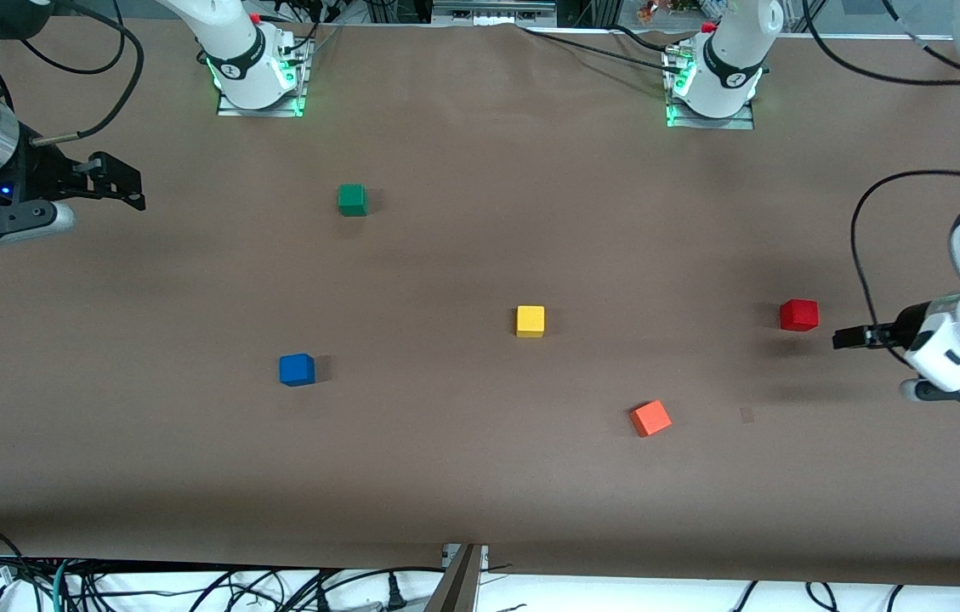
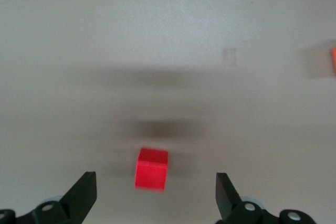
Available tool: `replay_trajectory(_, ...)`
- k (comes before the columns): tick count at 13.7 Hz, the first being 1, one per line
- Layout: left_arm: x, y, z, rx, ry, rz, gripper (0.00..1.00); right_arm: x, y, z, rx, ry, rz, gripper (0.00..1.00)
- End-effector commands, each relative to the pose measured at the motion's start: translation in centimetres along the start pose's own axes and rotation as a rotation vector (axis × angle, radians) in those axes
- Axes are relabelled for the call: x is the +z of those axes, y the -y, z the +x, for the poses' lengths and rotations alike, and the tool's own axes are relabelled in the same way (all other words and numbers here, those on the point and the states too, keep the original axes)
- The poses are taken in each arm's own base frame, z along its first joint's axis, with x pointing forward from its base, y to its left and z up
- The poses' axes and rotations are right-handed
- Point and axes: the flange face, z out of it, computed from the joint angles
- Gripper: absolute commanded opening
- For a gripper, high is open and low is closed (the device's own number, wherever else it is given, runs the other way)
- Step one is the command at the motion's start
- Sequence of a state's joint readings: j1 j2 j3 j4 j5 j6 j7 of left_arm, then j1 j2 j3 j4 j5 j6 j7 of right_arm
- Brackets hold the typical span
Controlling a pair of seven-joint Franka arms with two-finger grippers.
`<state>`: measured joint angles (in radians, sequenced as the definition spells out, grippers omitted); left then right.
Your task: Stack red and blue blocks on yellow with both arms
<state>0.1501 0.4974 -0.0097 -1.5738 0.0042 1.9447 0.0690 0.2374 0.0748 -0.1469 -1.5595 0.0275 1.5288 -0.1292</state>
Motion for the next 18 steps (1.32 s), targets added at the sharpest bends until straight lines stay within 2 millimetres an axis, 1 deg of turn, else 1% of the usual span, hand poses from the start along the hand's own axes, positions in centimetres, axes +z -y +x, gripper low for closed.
replay_trajectory(1,4.7,0.8,-1.7,0.026,-0.051,0.007,1.0,1.1,-0.3,0.7,-0.004,0.018,0.001,1.0)
replay_trajectory(3,7.9,2.6,-2.9,0.103,-0.084,0.011,1.0,2.3,-0.3,1.8,0.0,0.02,-0.001,1.0)
replay_trajectory(4,8.7,3.6,-3.4,0.115,-0.087,0.011,1.0,2.9,-0.3,2.1,-0.001,0.028,-0.002,1.0)
replay_trajectory(5,9.4,3.8,-3.9,0.12,-0.077,0.009,1.0,3.5,-0.3,2.4,0.001,0.038,-0.002,1.0)
replay_trajectory(8,11.0,3.5,-5.4,0.125,-0.036,0.002,1.0,5.1,0.1,3.1,-0.006,0.067,-0.001,1.0)
replay_trajectory(13,12.5,3.2,-6.6,0.127,0.0,-0.007,1.0,6.2,0.3,3.5,-0.01,0.084,0.001,1.0)
replay_trajectory(14,13.2,3.0,-7.1,0.128,0.013,-0.01,1.0,6.7,0.5,3.8,-0.014,0.089,-0.001,1.0)
replay_trajectory(18,14.6,2.6,-8.1,0.134,0.04,-0.016,1.0,9.0,1.2,5.2,-0.023,0.103,-0.005,1.0)
